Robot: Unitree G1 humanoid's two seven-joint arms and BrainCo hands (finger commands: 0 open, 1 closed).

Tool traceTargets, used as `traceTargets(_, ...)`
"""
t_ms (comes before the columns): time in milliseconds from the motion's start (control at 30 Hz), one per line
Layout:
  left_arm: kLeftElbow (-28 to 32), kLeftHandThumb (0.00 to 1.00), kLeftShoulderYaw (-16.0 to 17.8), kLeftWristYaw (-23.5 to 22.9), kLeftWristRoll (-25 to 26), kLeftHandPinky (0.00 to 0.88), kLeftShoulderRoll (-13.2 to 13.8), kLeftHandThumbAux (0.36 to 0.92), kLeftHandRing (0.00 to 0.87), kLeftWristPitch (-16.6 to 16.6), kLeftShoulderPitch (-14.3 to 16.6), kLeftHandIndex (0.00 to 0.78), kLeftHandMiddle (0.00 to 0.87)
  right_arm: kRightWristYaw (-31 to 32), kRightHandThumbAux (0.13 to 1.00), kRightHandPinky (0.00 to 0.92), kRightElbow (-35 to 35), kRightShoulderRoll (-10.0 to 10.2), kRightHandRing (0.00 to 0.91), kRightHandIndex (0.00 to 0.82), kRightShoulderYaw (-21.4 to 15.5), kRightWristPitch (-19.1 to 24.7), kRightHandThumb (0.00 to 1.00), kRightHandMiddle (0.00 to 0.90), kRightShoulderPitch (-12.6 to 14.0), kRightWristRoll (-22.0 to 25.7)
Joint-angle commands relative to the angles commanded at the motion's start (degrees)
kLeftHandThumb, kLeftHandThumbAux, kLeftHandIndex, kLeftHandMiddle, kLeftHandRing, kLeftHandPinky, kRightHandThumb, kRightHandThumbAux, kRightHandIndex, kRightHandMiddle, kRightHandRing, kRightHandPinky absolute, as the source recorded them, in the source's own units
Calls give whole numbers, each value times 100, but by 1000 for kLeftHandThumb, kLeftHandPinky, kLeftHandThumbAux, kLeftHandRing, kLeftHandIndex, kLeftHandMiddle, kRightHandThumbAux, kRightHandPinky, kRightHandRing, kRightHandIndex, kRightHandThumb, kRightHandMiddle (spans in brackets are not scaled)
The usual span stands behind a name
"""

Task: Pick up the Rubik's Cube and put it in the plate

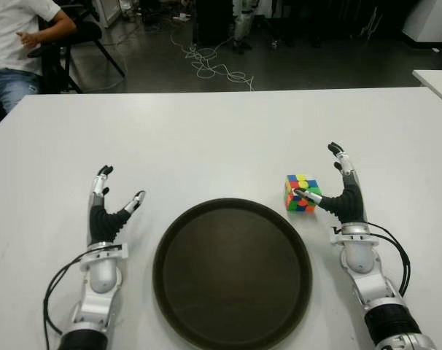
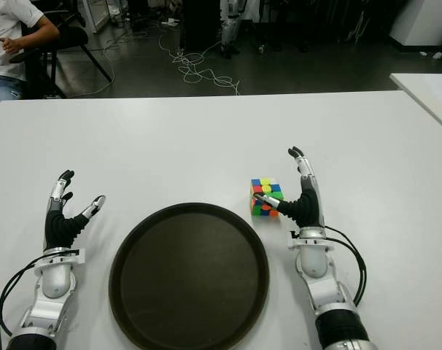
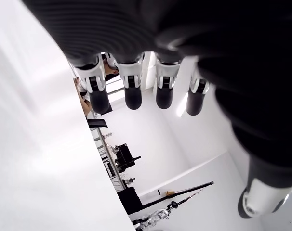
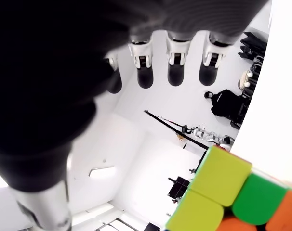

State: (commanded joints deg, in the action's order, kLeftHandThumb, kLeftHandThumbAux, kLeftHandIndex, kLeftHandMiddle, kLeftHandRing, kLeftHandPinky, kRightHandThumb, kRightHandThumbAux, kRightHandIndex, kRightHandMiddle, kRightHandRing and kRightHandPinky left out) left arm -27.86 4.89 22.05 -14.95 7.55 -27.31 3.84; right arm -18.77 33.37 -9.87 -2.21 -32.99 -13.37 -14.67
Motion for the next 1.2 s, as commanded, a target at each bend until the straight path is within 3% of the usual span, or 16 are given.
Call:
traceTargets(233, -435, 0, 81, 46, 23, 0, 162, 628, 0, -11, 318, 0, 0, -161, 807, 0, 310, -254, 0, 0, -160, -67, 0, 0, -422, -67)
traceTargets(367, -316, 0, 82, 104, -72, 0, 222, 650, 0, 67, 378, 0, 0, -157, 799, 0, 318, -456, 0, 0, -173, -8, 0, 0, -627, -126)
traceTargets(500, -463, 0, 64, 256, -219, 0, 357, 673, 0, 165, 622, 0, 0, -214, 797, 0, 708, -790, 0, 0, -79, -26, 0, 0, -851, -384)
traceTargets(700, -723, 0, 74, 296, -201, 7, 447, 677, 0, 338, 863, 0, 0, -327, 779, 0, 1334, -1126, 0, 0, 51, -26, 0, 0, -1196, -629)
traceTargets(867, -1641, 0, 135, 323, -126, 9, 650, 671, 0, 532, 1381, 0, 0, 24, 724, 2, 1201, -1367, 0, 0, 208, 313, 0, 0, -1243, -734)
traceTargets(1100, -2108, 0, 102, 453, -94, 22, 715, 678, 0, 586, 1706, 0, 0, 576, 653, 20, 599, -1551, 0, 0, 336, 872, 0, 0, -1108, -698)
traceTargets(1200, -2221, 0, 104, 500, -57, 73, 719, 685, 43, 577, 1777, 0, 33, 842, 606, 21, 130, -1613, 0, 0, 378, 1208, 0, 0, -996, -723)
